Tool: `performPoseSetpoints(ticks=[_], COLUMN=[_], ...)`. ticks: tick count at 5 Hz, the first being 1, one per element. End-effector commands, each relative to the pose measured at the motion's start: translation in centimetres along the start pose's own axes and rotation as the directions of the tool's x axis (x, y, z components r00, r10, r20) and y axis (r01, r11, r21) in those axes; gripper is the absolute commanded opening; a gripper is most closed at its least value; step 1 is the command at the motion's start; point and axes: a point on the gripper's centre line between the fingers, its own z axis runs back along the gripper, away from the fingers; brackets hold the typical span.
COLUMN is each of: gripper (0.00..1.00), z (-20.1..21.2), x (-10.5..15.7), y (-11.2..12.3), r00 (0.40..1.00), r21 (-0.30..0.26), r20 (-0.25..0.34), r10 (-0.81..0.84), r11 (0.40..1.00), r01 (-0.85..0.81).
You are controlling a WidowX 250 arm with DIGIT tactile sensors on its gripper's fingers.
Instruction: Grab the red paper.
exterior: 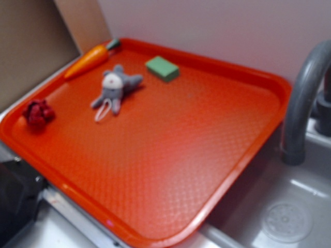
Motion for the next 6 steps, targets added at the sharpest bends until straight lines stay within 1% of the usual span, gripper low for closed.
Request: performPoseSetpoints(ticks=[1,2,3,4,5,6], gripper=[1.0,1.0,1.0,1.0,1.0,1.0], z=[0.0,-2.6,-6.6,-9.3,-12.5,-14.2], x=[0.0,2.0,3.5,3.7,3.5,3.3], y=[0.0,1.9,4.0,5.4,7.9,9.8], r00=[1.0,0.998,0.989,0.959,0.934,0.917], r21=[0.0,-0.023,-0.005,0.073,0.151,0.191], r20=[0.0,-0.021,-0.045,-0.047,-0.106,-0.143], r10=[0.0,0.054,0.144,0.279,0.34,0.373], r11=[1.0,0.998,0.99,0.959,0.934,0.919], r01=[0.0,-0.055,-0.144,-0.275,-0.323,-0.344])
